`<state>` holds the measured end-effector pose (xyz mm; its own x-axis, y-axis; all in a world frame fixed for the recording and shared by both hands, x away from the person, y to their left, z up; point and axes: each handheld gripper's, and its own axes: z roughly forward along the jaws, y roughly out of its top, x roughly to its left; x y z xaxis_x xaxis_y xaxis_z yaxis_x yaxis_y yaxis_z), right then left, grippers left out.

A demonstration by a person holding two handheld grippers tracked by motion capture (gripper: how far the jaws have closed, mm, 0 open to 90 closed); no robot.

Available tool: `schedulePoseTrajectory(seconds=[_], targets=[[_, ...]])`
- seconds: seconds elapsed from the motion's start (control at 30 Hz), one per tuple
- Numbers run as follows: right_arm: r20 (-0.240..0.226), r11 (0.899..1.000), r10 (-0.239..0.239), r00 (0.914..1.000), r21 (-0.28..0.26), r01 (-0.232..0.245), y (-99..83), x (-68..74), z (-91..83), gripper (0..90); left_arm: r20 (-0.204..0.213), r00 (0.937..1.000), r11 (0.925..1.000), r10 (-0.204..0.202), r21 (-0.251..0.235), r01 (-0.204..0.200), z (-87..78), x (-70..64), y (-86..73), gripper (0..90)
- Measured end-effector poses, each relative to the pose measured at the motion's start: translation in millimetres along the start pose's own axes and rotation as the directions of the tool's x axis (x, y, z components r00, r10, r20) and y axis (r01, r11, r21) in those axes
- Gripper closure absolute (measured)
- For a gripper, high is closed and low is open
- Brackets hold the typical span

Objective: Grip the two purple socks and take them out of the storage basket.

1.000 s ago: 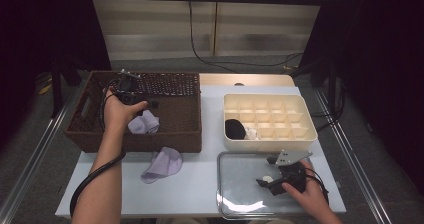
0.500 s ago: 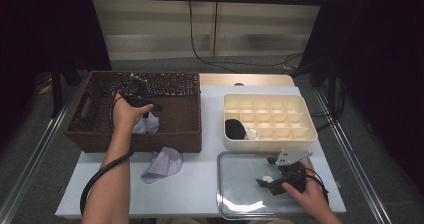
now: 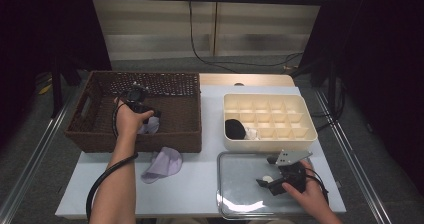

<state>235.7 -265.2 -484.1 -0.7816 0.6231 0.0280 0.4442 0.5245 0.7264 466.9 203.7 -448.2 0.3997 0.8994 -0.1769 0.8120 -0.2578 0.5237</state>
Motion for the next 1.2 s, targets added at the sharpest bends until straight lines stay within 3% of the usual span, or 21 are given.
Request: schedulePoseTrajectory(seconds=[0.27, 0.57, 0.87, 0.97, 1.03, 1.13, 1.2], targets=[[0.001, 1.0, 0.001, 1.0, 0.0, -0.001, 0.0, 0.1, -0.1, 14.0, -0.005, 1.0, 0.9998, 0.008, 0.019, -0.008, 5.0, 0.0, -3.6, 28.4], [0.002, 1.0, -0.001, 1.0, 0.0, 0.001, 0.0, 0.1, -0.1, 14.0, -0.027, 0.9994, 0.9996, 0.021, 0.019, -0.021, 6.7, -0.6, -5.1, 31.4], [0.002, 1.0, -0.001, 1.0, 0.0, 0.001, 0.0, 0.1, -0.2, 14.0, -0.074, 0.9955, 0.9978, 0.058, 0.035, -0.056, 4.1, -2.6, -6.8, 48.6], [0.002, 1.0, 0.0, 1.0, 0.0, 0.0, 0.0, 0.1, -0.1, 14.0, -0.041, 0.9978, 0.9985, 0.052, 0.018, -0.052, 2.7, -2.6, -7.0, 68.4], [0.0, 1.0, 0.0, 1.0, 0.0, 0.0, 0.0, 0.0, 0.0, 14.0, -0.04, 0.9969, 0.9974, 0.068, 0.026, -0.067, 2.8, -3.1, -6.7, 72.7], [0.0, 1.0, 0.0, 1.0, 0.0, 0.0, 0.0, -0.1, 0.0, 14.0, -0.023, 0.9982, 0.9984, 0.055, 0.018, -0.054, 1.6, -2.6, -6.4, 74.9], [0.001, 1.0, -0.001, 1.0, 0.0, 0.001, 0.0, -0.1, 0.0, 14.0, -0.016, 0.9995, 0.9992, 0.025, 0.032, -0.025, -0.8, -3.2, -4.8, 76.0]])
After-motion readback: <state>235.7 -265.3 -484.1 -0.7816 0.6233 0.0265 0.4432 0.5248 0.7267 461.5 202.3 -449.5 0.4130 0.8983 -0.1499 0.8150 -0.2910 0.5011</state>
